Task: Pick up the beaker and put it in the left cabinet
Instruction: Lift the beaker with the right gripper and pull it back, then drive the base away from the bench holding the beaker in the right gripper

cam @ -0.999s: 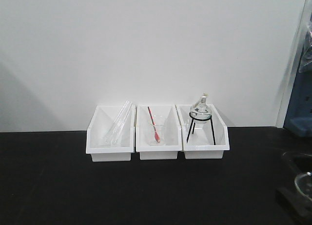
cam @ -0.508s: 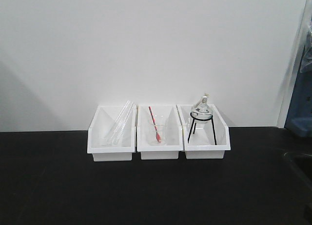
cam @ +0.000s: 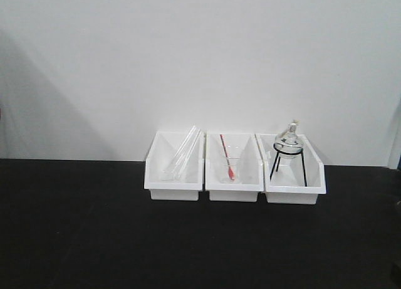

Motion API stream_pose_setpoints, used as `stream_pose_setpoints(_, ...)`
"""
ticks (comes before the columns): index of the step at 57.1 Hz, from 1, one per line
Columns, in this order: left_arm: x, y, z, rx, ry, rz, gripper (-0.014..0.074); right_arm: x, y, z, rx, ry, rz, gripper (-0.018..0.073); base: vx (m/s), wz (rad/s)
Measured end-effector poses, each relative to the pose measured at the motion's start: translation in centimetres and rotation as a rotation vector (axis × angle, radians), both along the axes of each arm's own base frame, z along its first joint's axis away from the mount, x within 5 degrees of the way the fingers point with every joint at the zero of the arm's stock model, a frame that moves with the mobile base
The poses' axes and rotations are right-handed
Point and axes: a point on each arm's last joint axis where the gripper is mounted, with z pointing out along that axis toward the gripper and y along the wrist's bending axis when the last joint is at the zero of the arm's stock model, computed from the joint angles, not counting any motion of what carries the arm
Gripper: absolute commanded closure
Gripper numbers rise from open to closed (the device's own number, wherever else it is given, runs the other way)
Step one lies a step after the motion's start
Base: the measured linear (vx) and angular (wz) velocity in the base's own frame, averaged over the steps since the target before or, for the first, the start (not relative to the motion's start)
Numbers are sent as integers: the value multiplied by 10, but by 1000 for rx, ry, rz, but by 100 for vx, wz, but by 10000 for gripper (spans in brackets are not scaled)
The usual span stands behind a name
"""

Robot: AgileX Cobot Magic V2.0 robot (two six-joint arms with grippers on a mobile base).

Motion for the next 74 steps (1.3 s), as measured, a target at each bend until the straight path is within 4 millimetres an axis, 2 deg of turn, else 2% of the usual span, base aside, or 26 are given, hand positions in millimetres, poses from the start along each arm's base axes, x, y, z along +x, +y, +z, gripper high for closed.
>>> stream_pose_setpoints(24, 0, 0, 0, 0, 0, 0, 595, 0, 0, 0, 0, 1, -1, 564, -9, 40)
stream_pose_setpoints(74, 0, 0, 0, 0, 0, 0, 595, 0, 0, 0, 0, 1, -1, 564, -15, 58)
